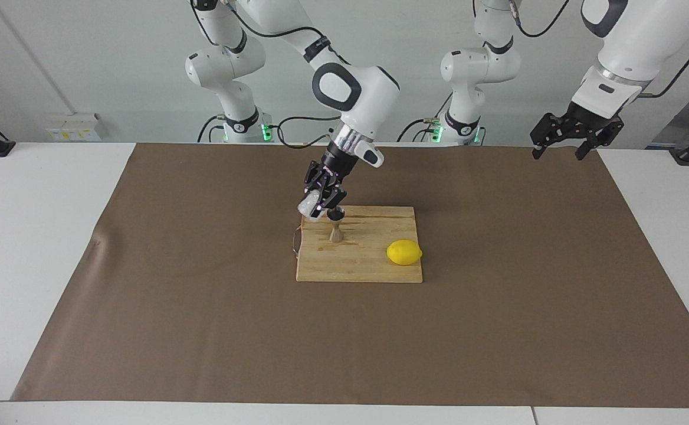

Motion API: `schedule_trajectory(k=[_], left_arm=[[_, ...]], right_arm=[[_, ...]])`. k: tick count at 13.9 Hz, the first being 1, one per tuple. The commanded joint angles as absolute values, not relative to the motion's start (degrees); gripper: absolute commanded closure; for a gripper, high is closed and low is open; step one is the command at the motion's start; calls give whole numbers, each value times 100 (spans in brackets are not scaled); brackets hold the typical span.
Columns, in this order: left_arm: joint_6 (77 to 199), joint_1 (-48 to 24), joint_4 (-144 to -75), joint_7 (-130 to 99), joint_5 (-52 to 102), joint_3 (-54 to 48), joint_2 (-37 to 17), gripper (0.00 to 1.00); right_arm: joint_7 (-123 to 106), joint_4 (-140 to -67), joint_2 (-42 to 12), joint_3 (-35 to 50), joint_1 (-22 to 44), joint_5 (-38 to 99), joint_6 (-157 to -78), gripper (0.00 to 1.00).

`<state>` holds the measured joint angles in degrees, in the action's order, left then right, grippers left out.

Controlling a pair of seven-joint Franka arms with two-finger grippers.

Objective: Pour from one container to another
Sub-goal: 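Turn the white cup upright and carry it back beside the board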

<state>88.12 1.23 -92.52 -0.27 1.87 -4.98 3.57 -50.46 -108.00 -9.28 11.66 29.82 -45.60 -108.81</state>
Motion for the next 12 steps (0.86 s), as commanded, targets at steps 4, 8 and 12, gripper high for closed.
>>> schedule_trajectory(k=[4,8,12], left_arm=[[8754,220,-9308,35,272,-545,448,0],[8754,220,-9308,35,272,-545,448,0],[8754,220,-9308,35,272,-545,448,0]], right_arm=[[-5474,-10881,-633,1230,2498,-3807,-10969,100],[-6107,-10907,-633,1230,1847,-2982,-11205,100],[-6652,-11039,-668,1230,1136,-2174,-11522,100]])
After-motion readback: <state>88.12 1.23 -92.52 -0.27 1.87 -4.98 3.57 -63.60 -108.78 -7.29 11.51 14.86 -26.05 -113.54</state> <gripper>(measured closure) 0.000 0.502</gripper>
